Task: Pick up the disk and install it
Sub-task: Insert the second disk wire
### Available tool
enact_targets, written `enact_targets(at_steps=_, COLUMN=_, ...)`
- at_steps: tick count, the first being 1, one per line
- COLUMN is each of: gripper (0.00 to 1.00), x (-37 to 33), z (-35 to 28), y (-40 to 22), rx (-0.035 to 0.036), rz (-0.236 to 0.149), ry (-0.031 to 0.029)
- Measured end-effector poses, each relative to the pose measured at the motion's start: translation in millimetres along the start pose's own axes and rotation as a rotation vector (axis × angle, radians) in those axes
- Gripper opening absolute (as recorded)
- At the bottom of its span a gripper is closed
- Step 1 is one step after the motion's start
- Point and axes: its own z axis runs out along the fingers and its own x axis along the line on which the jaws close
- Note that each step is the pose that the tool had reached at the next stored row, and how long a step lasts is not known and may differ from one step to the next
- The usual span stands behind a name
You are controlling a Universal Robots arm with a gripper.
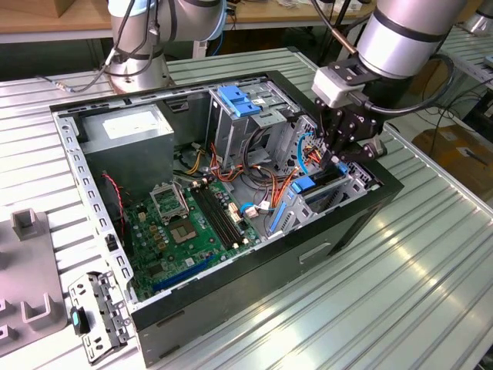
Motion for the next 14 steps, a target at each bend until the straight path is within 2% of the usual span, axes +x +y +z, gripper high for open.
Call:
enact_targets(at_steps=2, gripper=0.11, x=-0.1, z=-1.9, y=-0.1, rx=-0.0001, rz=0.0, ry=0.0003)
enact_targets(at_steps=6, gripper=0.11, x=-1.3, z=-19.0, y=-0.8, rx=0.0, rz=0.0, ry=0.0001)
enact_targets(at_steps=7, gripper=0.11, x=-2.5, z=-24.7, y=-1.3, rx=0.0, rz=0.0, ry=0.0025)
enact_targets(at_steps=8, gripper=0.11, x=-3.3, z=-26.0, y=-1.6, rx=0.0, rz=-0.001, ry=0.0053)
enact_targets(at_steps=9, gripper=0.11, x=-5.0, z=-26.5, y=-2.0, rx=-0.0005, rz=-0.001, ry=0.0111)
enact_targets(at_steps=10, gripper=0.11, x=-8.4, z=-26.6, y=-2.6, rx=-0.0034, rz=-0.001, ry=0.0271)
enact_targets(at_steps=11, gripper=0.11, x=-13.5, z=-26.4, y=-3.5, rx=-0.0093, rz=-0.003, ry=0.0552)
enact_targets(at_steps=12, gripper=0.11, x=-18.6, z=-26.3, y=-4.1, rx=-0.013, rz=-0.003, ry=0.0753)
enact_targets(at_steps=13, gripper=0.11, x=-22.6, z=-26.0, y=-4.5, rx=-0.016, rz=-0.004, ry=0.0869)
enact_targets(at_steps=14, gripper=0.11, x=-25.2, z=-25.8, y=-4.5, rx=-0.0177, rz=-0.004, ry=0.0941)
